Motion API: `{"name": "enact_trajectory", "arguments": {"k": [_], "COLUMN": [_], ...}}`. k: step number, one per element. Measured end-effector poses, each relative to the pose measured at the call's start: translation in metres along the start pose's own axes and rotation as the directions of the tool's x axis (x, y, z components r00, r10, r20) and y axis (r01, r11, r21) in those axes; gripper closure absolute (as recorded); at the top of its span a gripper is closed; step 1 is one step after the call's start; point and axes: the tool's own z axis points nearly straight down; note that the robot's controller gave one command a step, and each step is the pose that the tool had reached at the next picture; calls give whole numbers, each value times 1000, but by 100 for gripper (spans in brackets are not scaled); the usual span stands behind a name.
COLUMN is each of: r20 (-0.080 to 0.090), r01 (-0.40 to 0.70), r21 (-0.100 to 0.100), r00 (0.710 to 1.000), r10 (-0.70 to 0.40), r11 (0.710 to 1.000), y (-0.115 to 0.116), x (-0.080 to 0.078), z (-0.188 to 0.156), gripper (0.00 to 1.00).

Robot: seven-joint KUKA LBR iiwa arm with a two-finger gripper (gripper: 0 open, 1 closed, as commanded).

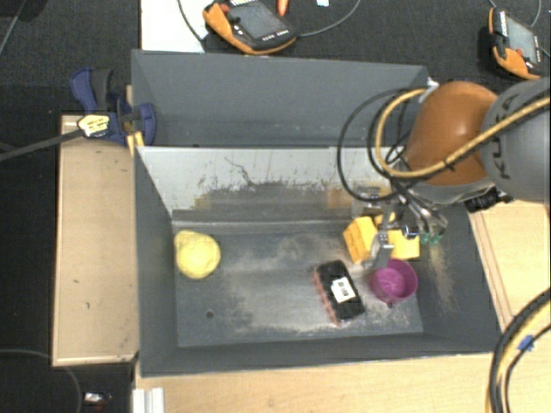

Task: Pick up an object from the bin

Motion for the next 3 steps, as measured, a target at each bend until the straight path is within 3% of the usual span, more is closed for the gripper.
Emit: {"name": "enact_trajectory", "arguments": {"k": [1, 2, 3], "r20": [8, 4, 24], "r01": [2, 74, -217], "r21": [1, 0, -9], "r00": [1000, 997, 976], "r10": [-2, -74, 217], "r11": [1000, 997, 976], "y": [0, -85, -6], "x": [-2, 63, 1], "z": [-5, 61, 12], "gripper": [0, 0, 0]}}
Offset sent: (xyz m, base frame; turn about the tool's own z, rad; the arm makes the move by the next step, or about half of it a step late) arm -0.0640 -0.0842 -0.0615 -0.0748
